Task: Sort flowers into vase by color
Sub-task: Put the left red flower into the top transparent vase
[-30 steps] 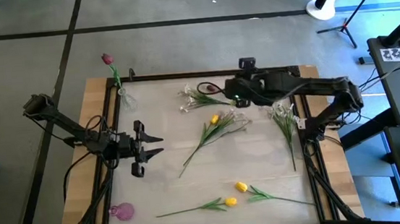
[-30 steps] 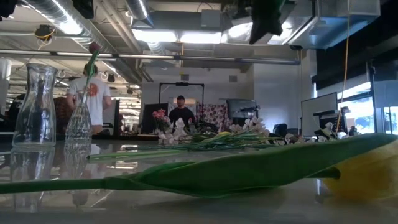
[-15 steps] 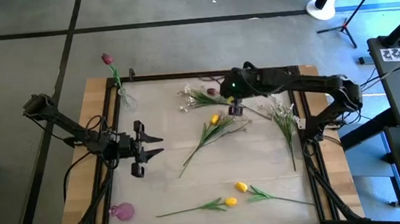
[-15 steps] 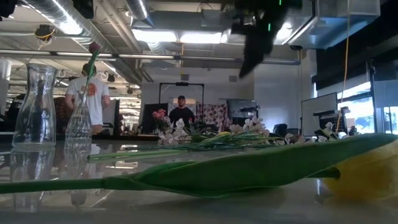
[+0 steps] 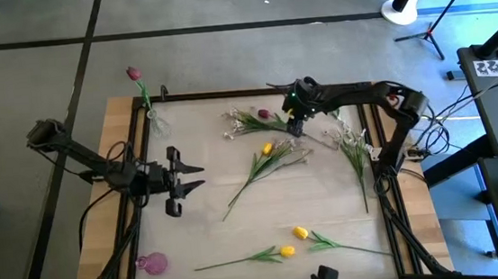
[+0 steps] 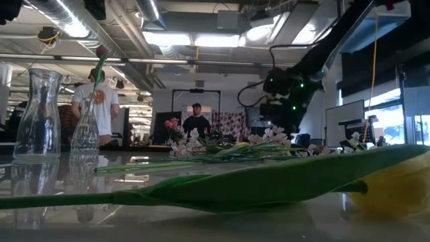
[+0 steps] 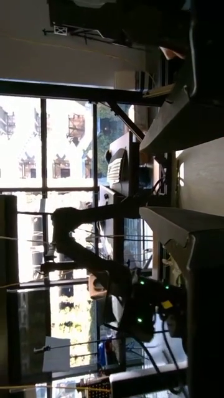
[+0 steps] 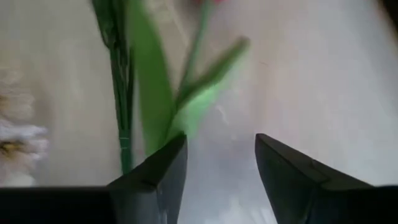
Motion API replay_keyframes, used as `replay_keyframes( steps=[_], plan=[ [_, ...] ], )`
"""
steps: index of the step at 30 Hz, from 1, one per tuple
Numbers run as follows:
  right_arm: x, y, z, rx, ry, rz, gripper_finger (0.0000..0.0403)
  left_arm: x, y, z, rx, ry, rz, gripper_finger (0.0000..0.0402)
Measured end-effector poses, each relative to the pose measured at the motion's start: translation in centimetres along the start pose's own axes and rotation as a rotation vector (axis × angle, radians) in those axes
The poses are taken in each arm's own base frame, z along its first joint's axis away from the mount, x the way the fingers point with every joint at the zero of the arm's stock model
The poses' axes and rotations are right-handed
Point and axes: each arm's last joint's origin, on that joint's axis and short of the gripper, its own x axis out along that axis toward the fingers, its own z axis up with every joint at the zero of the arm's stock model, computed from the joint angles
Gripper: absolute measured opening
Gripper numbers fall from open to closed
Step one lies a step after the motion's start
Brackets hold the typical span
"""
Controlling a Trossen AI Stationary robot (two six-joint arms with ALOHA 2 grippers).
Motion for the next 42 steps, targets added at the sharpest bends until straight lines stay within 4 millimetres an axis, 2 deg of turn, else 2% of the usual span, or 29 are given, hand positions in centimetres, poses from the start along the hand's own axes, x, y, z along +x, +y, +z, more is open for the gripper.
replay_keyframes(
  steps=[6, 11, 15, 18, 25, 29, 33, 37, 42],
  plan=[
    [0.7, 0.3, 0.1, -0.018, 0.006, -0.014, 0.0160, 0.1, 0.2, 0.0, -0.004, -0.003, -0.010, 0.0146],
    [-0.1, 0.3, 0.3, -0.022, -0.018, -0.024, 0.0142, 0.1, 0.2, 0.0, -0.022, -0.003, -0.012, 0.0146],
    [-1.4, 0.2, 1.4, -0.011, -0.109, -0.043, 0.0146, 0.1, 0.2, 0.0, -0.022, -0.003, -0.012, 0.0146],
    [-1.4, 0.2, 1.4, 0.001, -0.117, -0.037, 0.0161, 0.1, 0.2, 0.0, -0.021, -0.003, -0.012, 0.0146],
    [0.3, 0.3, 1.0, 0.020, -0.106, 0.034, 0.0194, 0.1, 0.2, 0.0, -0.021, -0.003, -0.012, 0.0146],
    [1.6, 0.3, 0.8, 0.019, -0.096, 0.047, 0.0197, 0.1, 0.2, 0.0, -0.021, -0.001, -0.013, 0.0146],
    [1.9, 0.5, 0.8, -0.010, -0.087, 0.038, 0.0193, 0.1, 0.2, 0.0, -0.020, 0.000, -0.013, 0.0146],
    [2.0, 0.8, 0.9, -0.058, -0.078, -0.012, 0.0155, 0.1, 0.2, 0.0, -0.020, 0.000, -0.013, 0.0146],
    [2.0, 1.7, 1.2, -0.106, -0.064, -0.054, 0.0050, 0.1, 0.2, 0.0, -0.022, -0.002, -0.012, 0.0146]
  ],
)
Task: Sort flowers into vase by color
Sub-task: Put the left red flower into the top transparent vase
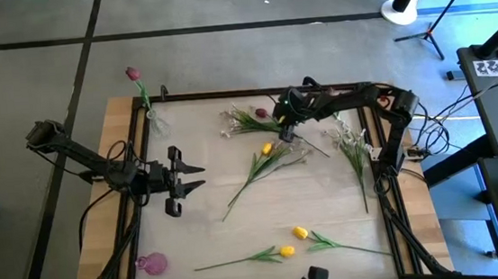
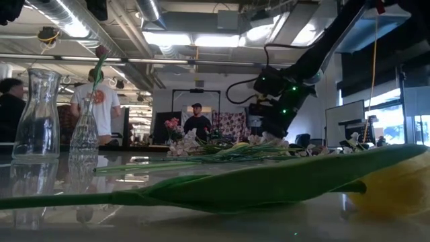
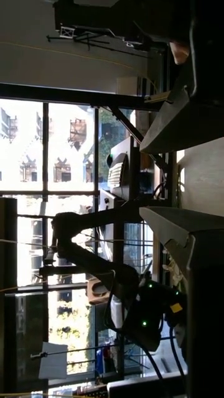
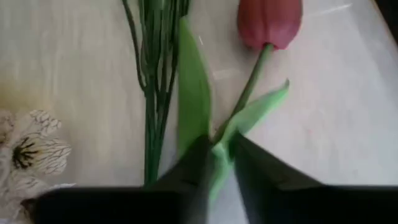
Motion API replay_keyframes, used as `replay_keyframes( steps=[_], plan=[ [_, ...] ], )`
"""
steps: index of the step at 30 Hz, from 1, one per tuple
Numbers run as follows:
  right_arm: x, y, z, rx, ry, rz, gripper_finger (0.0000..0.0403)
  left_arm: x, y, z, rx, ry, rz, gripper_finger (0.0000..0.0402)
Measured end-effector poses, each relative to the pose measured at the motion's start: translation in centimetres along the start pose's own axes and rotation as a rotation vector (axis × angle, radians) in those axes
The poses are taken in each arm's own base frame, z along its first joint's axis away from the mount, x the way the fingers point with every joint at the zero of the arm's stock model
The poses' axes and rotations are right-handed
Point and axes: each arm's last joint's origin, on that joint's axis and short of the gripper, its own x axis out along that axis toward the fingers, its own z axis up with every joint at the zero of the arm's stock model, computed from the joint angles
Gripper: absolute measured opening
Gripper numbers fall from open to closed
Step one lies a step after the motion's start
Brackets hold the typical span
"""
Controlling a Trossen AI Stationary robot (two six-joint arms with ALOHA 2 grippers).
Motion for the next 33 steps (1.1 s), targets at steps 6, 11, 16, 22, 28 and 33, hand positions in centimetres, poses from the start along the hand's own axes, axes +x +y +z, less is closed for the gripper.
replay_keyframes(
  steps=[6, 11, 16, 22, 28, 33],
  plan=[
    [-2.1, 0.3, 2.7, -0.056, 0.000, -0.131, 0.0023, 0.0, 0.0, 0.0, -0.005, -0.001, 0.000, 0.0146],
    [-7.0, 0.5, 6.6, -0.098, -0.103, -0.192, 0.0005, 0.0, 0.0, 0.0, -0.007, -0.001, 0.000, 0.0146],
    [-12.8, 2.2, 9.5, -0.133, -0.316, -0.180, 0.0005, 0.0, 0.0, -0.1, -0.002, 0.009, 0.002, 0.0146],
    [-17.3, 6.7, 11.5, -0.207, -0.620, -0.003, 0.0003, 0.4, 0.4, -0.3, -0.014, 0.013, 0.030, 0.0152],
    [-19.4, 11.9, 13.1, -0.300, -0.875, 0.136, 0.0002, 1.7, 0.8, -1.1, -0.015, -0.003, 0.048, 0.0191],
    [-20.9, 15.4, 13.9, -0.340, -1.066, 0.227, 0.0001, 3.2, 1.6, -1.8, 0.016, -0.063, 0.116, 0.0228]
  ],
)
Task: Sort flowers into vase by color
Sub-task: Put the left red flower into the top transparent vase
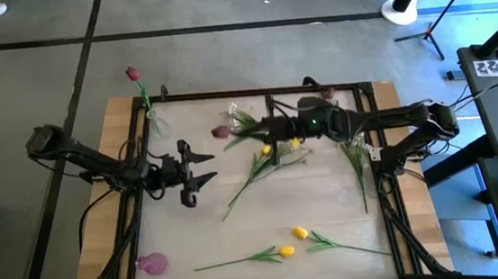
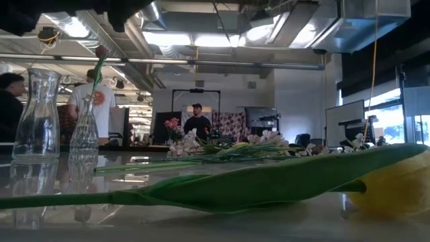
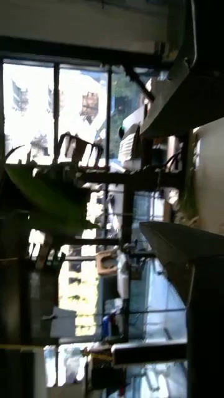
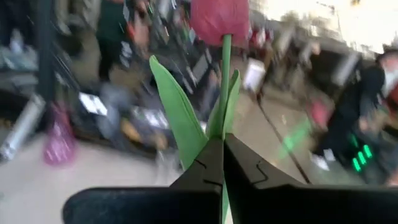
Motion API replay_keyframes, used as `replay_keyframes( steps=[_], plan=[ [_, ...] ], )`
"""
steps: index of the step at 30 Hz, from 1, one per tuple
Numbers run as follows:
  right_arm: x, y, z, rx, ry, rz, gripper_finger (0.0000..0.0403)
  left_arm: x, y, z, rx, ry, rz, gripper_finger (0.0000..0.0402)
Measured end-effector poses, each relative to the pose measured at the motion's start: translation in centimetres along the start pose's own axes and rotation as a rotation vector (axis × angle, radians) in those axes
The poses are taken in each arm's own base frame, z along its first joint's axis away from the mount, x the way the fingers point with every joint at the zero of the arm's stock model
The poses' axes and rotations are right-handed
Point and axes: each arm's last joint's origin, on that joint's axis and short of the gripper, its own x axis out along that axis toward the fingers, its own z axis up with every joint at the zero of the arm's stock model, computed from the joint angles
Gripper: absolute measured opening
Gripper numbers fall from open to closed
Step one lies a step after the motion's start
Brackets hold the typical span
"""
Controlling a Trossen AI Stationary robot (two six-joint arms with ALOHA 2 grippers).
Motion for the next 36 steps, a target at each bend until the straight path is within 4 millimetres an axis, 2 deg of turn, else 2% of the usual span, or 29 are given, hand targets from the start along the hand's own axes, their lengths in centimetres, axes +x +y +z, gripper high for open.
replay_keyframes(
  steps=[4, 8, 14, 19, 26, 32, 36],
  plan=[
    [0.8, 1.7, 0.6, 0.012, -0.099, 0.038, 0.0001, 1.0, 0.5, -0.2, 0.041, -0.093, -0.016, 0.0235],
    [2.2, 3.0, 0.2, 0.027, -0.176, 0.054, 0.0001, 1.7, 1.0, -0.5, 0.045, -0.175, -0.076, 0.0230],
    [3.7, 3.3, -1.3, 0.038, -0.221, 0.038, 0.0001, 2.2, 1.8, -0.5, 0.057, -0.252, -0.120, 0.0229],
    [3.9, 3.4, -1.8, 0.041, -0.201, 0.025, 0.0001, 2.3, 2.0, -0.6, 0.082, -0.261, -0.165, 0.0228],
    [3.9, 3.4, -1.8, 0.032, -0.197, 0.025, 0.0001, 2.5, 2.3, -0.6, 0.109, -0.242, -0.115, 0.0228],
    [4.7, 3.7, -2.6, -0.049, -0.243, 0.023, 0.0001, 5.1, 2.2, -0.2, 0.113, -0.092, -0.107, 0.0228],
    [5.2, 3.9, -3.5, -0.056, -0.204, 0.008, 0.0001, 5.8, 2.0, 0.5, 0.104, -0.093, -0.109, 0.0228]
  ],
)
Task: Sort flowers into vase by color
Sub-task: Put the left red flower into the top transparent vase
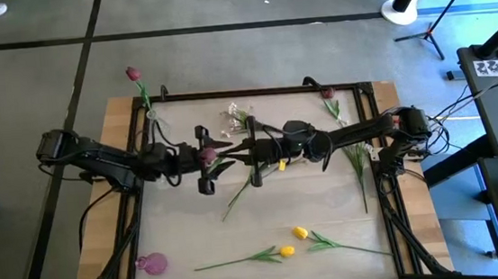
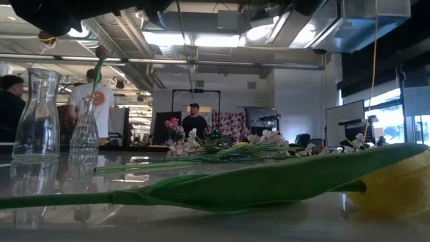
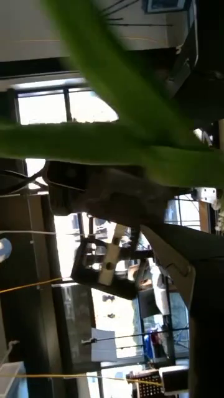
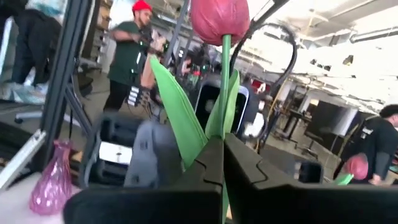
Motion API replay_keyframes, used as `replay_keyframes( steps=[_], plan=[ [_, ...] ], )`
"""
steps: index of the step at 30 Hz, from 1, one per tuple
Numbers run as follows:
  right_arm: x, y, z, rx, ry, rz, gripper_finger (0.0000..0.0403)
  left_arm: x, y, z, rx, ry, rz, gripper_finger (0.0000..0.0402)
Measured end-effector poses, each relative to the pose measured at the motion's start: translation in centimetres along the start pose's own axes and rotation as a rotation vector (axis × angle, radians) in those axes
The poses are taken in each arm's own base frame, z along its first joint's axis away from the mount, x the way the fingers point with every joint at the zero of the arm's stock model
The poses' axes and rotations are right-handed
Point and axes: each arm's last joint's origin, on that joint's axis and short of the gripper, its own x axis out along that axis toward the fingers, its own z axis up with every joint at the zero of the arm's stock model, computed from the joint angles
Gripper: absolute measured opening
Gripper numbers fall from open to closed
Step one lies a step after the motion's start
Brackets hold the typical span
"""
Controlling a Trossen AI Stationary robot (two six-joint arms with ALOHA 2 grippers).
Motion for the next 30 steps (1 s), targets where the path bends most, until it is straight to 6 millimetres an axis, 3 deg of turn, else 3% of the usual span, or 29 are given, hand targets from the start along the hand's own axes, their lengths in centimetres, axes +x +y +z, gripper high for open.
replay_keyframes(
  steps=[11, 19, 23, 30],
  plan=[
    [0.0, -0.2, -0.4, -0.064, 0.064, -0.082, 0.0001, -0.4, -0.8, 0.4, 0.023, 0.040, 0.113, 0.0228],
    [0.0, -0.2, 0.1, -0.063, 0.017, -0.080, 0.0001, -0.8, -1.1, 0.5, 0.036, 0.088, 0.193, 0.0218],
    [0.0, -0.2, -0.1, -0.059, 0.032, -0.074, 0.0001, -0.7, -0.9, 0.3, 0.011, 0.105, 0.208, 0.0183],
    [0.0, -0.2, -0.2, -0.056, 0.047, -0.074, 0.0001, -0.7, -1.0, 0.2, -0.003, 0.108, 0.207, 0.0069]
  ],
)
